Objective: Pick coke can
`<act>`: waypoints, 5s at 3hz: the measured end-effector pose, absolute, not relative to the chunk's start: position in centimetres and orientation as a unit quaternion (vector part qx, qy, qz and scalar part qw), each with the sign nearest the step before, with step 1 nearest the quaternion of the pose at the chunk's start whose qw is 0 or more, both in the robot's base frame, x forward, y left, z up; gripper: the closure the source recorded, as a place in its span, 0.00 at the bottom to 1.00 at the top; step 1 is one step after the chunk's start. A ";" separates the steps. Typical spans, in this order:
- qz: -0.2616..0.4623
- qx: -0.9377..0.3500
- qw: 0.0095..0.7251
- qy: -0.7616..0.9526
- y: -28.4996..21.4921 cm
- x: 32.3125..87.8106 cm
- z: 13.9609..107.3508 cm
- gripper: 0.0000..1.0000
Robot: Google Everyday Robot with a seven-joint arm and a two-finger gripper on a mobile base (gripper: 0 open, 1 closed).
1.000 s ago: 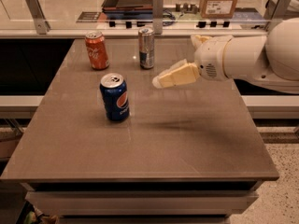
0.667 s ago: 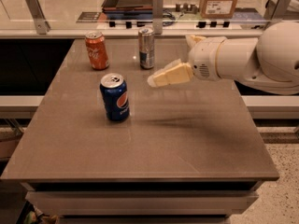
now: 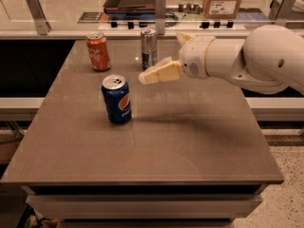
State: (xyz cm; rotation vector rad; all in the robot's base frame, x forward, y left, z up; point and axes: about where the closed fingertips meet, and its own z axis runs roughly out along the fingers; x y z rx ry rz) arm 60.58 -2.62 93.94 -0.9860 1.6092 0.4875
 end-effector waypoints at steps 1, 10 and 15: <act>0.224 -0.431 0.564 0.668 -0.7 61.0 93.8 0.00; 0.253 -0.443 0.559 0.653 7.7 66.5 90.4 0.63; 0.229 -0.429 0.569 0.663 11.4 70.1 90.3 0.14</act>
Offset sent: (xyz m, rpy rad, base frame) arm 0.0077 0.0598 -0.0205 0.0472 0.0073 0.1592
